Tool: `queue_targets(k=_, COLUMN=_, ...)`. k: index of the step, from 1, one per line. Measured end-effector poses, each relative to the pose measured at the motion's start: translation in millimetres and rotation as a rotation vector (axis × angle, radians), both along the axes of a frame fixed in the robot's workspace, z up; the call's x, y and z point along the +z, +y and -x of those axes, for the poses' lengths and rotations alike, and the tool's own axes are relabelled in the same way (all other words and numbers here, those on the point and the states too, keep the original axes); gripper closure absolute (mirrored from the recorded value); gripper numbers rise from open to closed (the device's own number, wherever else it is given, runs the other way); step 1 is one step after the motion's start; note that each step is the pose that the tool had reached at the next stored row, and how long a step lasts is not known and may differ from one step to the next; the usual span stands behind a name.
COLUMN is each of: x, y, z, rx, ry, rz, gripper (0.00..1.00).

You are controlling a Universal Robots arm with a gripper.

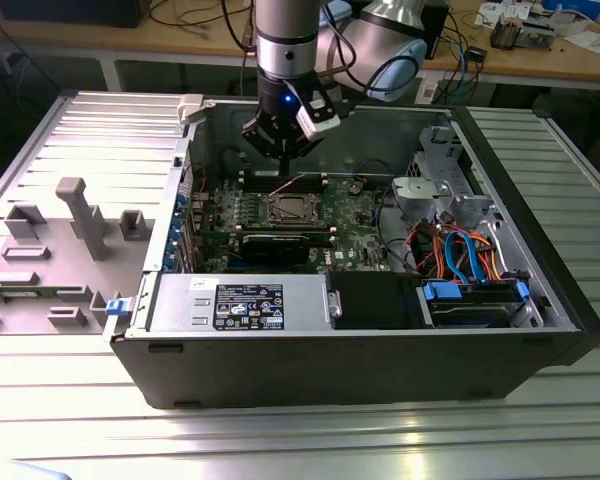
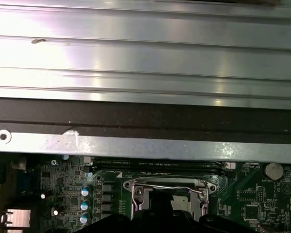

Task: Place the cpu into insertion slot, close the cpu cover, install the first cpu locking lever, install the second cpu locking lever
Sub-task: 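Install the first cpu locking lever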

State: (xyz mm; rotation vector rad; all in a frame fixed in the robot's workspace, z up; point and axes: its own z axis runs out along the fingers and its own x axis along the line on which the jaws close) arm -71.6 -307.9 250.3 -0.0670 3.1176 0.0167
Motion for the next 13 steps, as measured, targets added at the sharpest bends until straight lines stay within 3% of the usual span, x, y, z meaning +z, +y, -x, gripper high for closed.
queue_targets(k=5, x=-5.2, y=2.1, z=-1.0, rx=0.002, ry=0.0001, rz=-0.0073, gripper=0.89)
queue_targets(k=13, x=-11.6, y=5.0, z=-7.5, rx=0.011, ry=0.0002, rz=-0.0074, gripper=0.89)
